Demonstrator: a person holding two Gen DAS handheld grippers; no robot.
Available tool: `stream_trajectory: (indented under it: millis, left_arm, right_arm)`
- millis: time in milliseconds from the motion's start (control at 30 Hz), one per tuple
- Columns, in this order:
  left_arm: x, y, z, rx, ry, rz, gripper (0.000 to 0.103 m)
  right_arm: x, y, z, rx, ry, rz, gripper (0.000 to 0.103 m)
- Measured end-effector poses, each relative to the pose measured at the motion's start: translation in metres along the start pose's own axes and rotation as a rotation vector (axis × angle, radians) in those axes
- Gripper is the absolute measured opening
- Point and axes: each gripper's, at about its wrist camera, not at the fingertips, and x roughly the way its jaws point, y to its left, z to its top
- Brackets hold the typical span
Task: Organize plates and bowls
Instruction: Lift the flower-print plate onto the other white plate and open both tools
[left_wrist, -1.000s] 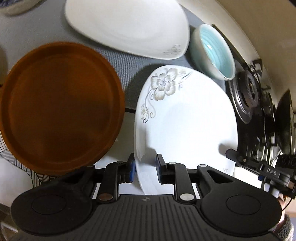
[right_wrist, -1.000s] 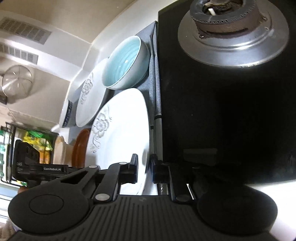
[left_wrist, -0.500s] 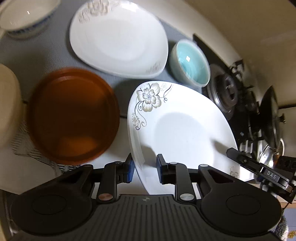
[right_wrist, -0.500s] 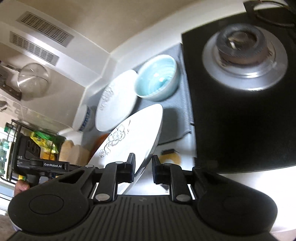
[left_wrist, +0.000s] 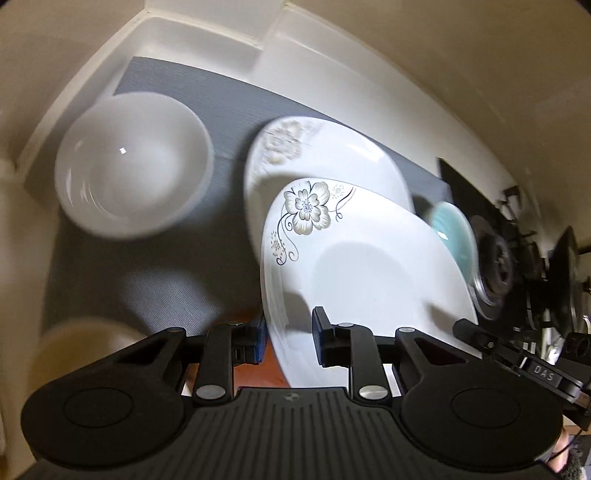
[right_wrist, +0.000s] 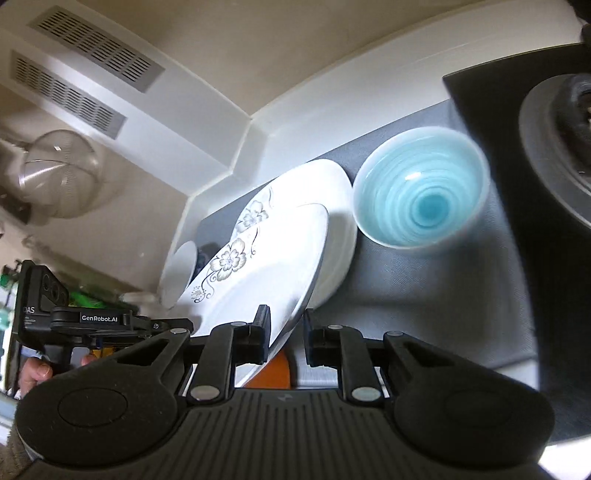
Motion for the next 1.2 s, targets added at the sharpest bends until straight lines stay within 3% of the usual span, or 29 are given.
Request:
stream_trajectory:
  millis: [233,433,567,700,833,933,967,1100,1200]
  left_arm:
    - [0.021,0.009,0.034,0.020,0.020,0.015,0.026]
    - [0.029,0.009,0.042,0.037,0.007,0.039,0.026]
    - [0.040,0.013,0.048,0.038,0.040,0.022,0.027]
    - [0.051,0.026,0.043,-0.007,0.103,-0.057,0.027]
    - [0.036,0.032,0.023,0.026,0.110,-0.135,0.027]
    - [0.032,0.031,0.013,0.055,0.109,-0.183,0.028]
    - [0.032,0.031,0.013,0.057,0.104,-0.182,0.028]
    - [0.039,0.034,0.017,0.023,0.116,-0.186,0.026]
    - [0.042,0.037,0.020,0.005,0.117,-0.178,0.023]
  right_arm:
    - [0.035,0.000,0.009,0.023,-0.047,-0.079,0.020]
    - [0.052,0.002,0.015,0.046,-0.066,-0.150,0.018]
    - [0.060,-0.004,0.017,0.093,-0.094,-0.196,0.011]
    - [0.063,-0.019,0.010,0.197,-0.134,-0.200,0.008]
    - [0.063,-0.014,0.007,0.184,-0.144,-0.222,0.008]
    - [0.065,-0.006,0.007,0.141,-0.135,-0.238,0.016]
    - [0.065,-0.003,0.006,0.126,-0.133,-0.238,0.021]
    - [0.062,0.006,0.005,0.116,-0.116,-0.262,0.025]
    - [0.057,0.015,0.003,0.089,-0.097,-0.265,0.037]
